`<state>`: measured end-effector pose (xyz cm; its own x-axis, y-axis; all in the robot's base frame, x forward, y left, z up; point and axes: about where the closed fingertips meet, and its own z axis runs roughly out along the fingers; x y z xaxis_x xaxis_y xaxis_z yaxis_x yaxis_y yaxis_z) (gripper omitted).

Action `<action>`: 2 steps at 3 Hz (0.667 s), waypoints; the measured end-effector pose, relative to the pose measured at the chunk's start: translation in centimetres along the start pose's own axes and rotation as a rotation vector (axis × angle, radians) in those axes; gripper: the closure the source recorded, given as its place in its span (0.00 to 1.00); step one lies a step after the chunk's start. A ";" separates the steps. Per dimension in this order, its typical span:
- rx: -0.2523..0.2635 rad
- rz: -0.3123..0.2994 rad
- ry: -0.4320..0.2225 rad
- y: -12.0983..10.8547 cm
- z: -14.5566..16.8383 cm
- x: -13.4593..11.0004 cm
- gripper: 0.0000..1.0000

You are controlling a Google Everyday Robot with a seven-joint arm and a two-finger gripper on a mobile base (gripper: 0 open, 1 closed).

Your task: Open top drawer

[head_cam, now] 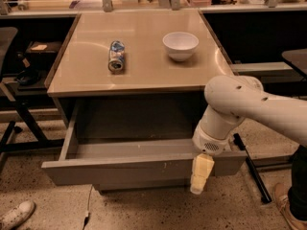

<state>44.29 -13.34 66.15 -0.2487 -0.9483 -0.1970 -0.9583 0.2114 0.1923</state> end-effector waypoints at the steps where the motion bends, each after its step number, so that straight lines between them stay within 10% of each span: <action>1: -0.078 0.009 0.044 2.6 1.0 1.7 0.00; 2: -0.121 0.018 0.058 4.6 0.8 2.8 0.00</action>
Offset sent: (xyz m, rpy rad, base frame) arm -0.1341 -0.0476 0.0207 -0.0253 0.2872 0.0070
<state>39.10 -14.81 65.70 -0.2537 -0.9575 -0.1375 -0.9289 0.2015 0.3107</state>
